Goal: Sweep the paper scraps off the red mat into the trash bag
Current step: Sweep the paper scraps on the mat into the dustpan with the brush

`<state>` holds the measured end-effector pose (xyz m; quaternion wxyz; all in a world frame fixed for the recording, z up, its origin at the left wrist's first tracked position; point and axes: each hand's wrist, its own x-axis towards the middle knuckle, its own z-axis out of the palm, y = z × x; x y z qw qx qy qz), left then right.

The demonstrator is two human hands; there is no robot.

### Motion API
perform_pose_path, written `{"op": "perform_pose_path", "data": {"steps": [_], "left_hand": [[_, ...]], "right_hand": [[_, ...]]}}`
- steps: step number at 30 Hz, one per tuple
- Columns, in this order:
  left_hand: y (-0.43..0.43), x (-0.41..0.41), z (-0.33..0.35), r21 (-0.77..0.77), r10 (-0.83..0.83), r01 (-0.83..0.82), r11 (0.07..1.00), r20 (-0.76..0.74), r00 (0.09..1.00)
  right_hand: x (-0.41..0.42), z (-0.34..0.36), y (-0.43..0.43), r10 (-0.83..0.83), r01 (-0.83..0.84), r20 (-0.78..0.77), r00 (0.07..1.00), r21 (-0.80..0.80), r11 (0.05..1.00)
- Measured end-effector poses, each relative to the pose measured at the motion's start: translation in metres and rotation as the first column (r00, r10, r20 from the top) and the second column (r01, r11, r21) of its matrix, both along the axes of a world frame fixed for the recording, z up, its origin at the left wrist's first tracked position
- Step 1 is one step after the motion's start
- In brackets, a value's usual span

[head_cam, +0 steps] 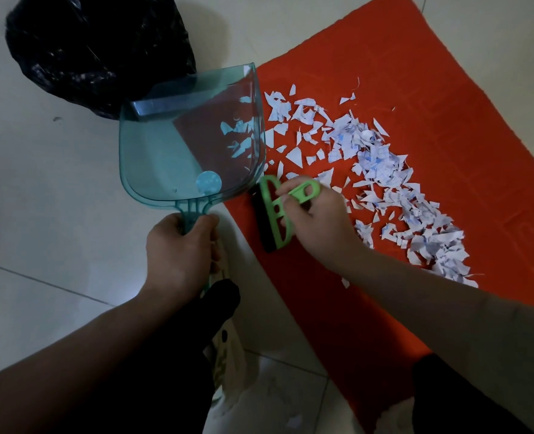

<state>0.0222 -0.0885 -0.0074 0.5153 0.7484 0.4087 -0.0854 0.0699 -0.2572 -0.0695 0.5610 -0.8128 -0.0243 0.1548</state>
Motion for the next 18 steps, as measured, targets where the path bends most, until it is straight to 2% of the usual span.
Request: {"op": "perform_pose_path", "data": {"steps": [4,8,11,14,18], "left_hand": [[0.002,0.0,-0.002,-0.008,0.025,-0.025,1.0,0.001,1.0],[0.001,-0.001,-0.002,0.007,0.016,-0.016,1.0,0.005,1.0],[0.001,0.0,-0.001,0.012,0.013,-0.013,1.0,0.013,1.0],[0.003,0.0,-0.001,0.001,0.026,-0.026,1.0,0.013,1.0],[0.005,-0.001,-0.003,-0.025,0.063,-0.063,0.998,0.012,0.998]], "right_hand": [[0.012,0.005,-0.014,-0.152,0.154,0.101,0.983,-0.012,0.988],[0.004,0.007,-0.002,-0.052,0.05,0.022,0.998,0.051,0.997],[-0.002,0.0,0.01,0.034,-0.033,-0.032,0.999,0.031,0.999],[0.008,-0.003,0.005,-0.061,0.061,-0.01,0.998,0.0,0.998],[0.021,0.003,-0.009,-0.178,0.184,0.128,0.976,-0.041,0.982]]}}
